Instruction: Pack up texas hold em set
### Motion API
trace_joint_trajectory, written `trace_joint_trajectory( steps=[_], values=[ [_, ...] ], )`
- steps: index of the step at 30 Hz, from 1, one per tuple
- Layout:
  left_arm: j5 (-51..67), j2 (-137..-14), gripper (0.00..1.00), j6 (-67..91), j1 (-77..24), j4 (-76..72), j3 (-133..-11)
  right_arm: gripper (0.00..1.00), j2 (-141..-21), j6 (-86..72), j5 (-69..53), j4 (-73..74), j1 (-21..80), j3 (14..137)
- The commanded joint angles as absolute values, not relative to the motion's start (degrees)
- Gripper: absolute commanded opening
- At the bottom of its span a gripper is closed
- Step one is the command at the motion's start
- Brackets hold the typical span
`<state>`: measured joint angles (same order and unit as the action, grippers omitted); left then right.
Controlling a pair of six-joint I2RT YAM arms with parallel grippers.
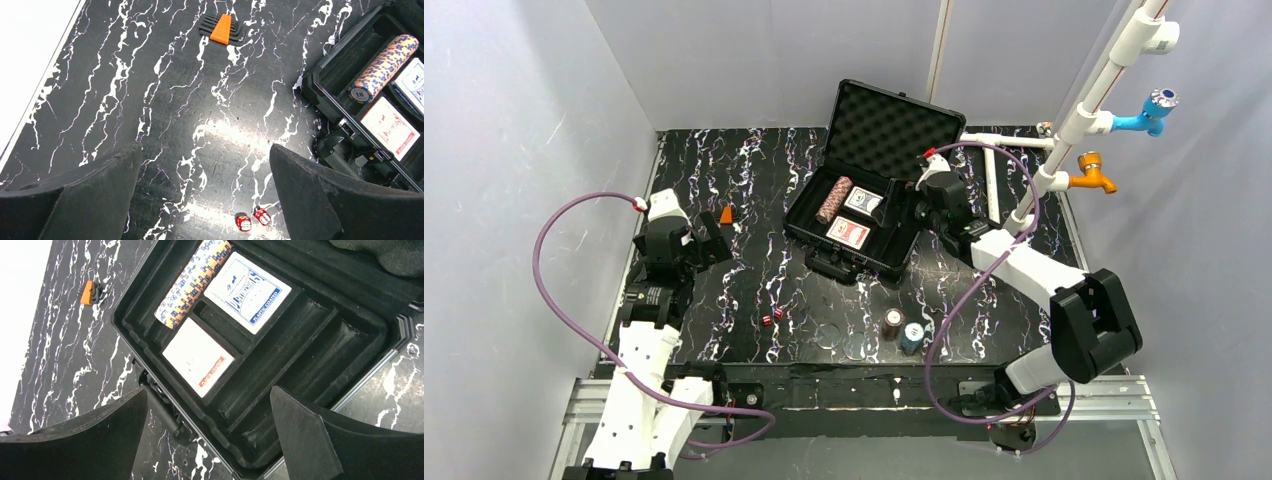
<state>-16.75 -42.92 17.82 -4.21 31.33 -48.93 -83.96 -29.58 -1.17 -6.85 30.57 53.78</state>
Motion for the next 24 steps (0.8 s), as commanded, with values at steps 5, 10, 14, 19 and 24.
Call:
trace_joint_trajectory(
  steps=[5, 10, 14, 19, 24],
  values=[
    [-13.09, -41.95, 0.99, 16.93, -4.09, 30.81, -49.92, 1.0, -77.42, -27.6, 1.78, -0.33, 31.46, 55.51],
    [-9.68, -41.86, 0.99, 16.49, -4.04, 30.85, -50.08, 1.0, -75.45, -27.28, 1.48, 5.06, 31.72, 56.46],
    [-6.4, -42.71, 0.99, 15.98, -4.07, 30.87, -50.36, 1.0, -73.42, -26.23, 0.75, 10.12, 31.82, 57.46],
    [-0.83, -44.6, 0.99, 15.37, -4.06, 30.73, -50.92, 1.0, -71.3, -25.28, 0.44, 16.06, 32.23, 58.89],
    [4.35, -46.31, 0.99, 15.11, -4.06, 30.48, -51.15, 1.0, -70.21, -24.22, -1.25, 21.3, 32.98, 59.29]
  ],
)
